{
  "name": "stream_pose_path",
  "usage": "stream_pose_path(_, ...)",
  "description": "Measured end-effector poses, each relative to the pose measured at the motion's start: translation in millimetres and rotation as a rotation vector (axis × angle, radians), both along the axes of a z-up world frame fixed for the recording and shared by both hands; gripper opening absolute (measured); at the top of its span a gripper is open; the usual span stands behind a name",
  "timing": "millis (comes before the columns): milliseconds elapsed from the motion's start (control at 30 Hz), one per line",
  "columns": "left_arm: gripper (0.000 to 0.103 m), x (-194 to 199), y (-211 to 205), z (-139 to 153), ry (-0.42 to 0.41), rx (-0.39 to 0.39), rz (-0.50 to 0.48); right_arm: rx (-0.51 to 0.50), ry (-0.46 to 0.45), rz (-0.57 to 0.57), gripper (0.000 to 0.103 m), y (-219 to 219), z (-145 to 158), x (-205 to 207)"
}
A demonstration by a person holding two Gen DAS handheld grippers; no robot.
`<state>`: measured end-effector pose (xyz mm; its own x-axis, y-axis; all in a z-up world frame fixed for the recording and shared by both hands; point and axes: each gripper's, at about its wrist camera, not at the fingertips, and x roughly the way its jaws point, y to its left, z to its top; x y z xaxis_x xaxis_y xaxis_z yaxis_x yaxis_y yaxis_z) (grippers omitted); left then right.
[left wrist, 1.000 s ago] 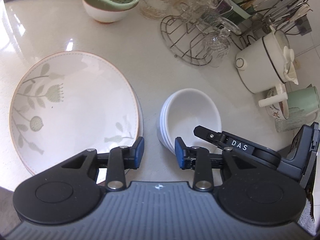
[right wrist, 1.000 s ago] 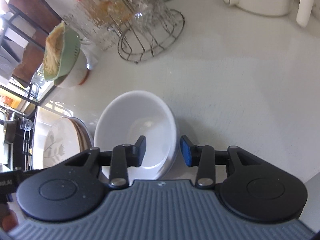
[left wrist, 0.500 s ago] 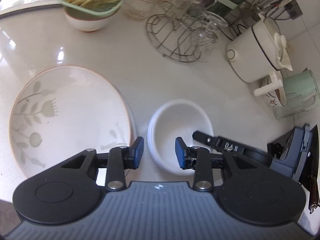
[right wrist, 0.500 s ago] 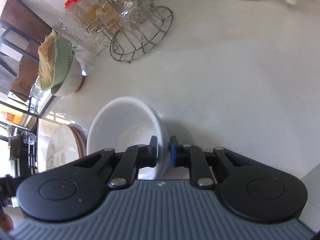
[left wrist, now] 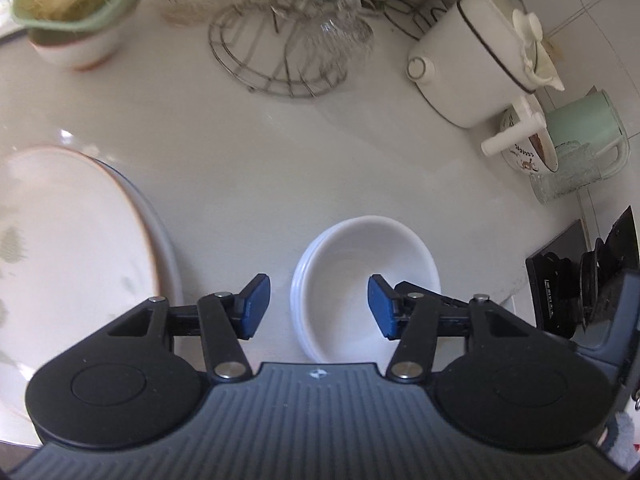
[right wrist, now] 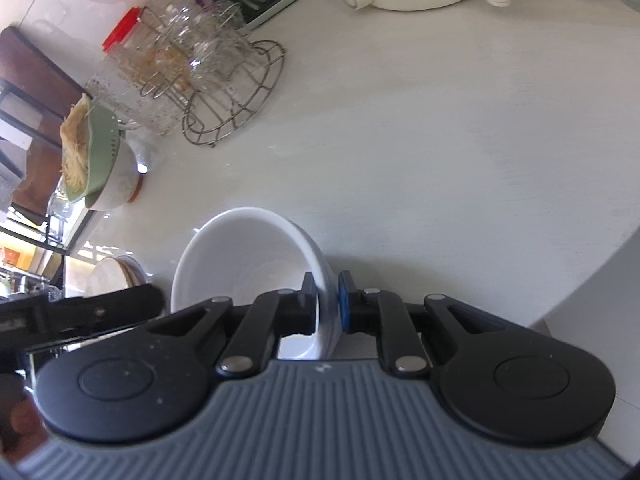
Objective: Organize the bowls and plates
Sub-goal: 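Lower the white bowl into the other white bowl with both tools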
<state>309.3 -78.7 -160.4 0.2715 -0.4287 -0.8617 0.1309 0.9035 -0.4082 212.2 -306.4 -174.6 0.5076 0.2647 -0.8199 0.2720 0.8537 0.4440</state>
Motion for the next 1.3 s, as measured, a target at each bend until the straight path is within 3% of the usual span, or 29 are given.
stream_pose_path(300,0.06,-1,-26,-19,0.019,0.025,0.004,0.011,-0.041,0.019,0.015,-15,2,-8)
stream_pose_path(533,0.059,-2,-24,-29,0.029,0.038,0.063,0.043,-0.046,0.041,0.02,-20,1,-8)
stream_pose_path(700,0.057,-7,-18,-38,0.05,0.017,0.123,0.074,-0.021,0.05,0.026,-25,-6,-7)
stream_pose_path(933,0.044,-18,-13,-46,0.076,0.0,0.172,0.126,-0.006,0.077,0.026,-25,-19,-10)
stream_pose_path(1100,0.042,-23,-5,-47,0.093,-0.092,0.22,0.119,-0.014,0.089,0.026,-25,-17,-10)
stream_pose_path(1300,0.042,-20,-9,-54,0.086,-0.076,0.181,0.072,-0.035,0.108,0.026,-21,-14,-12)
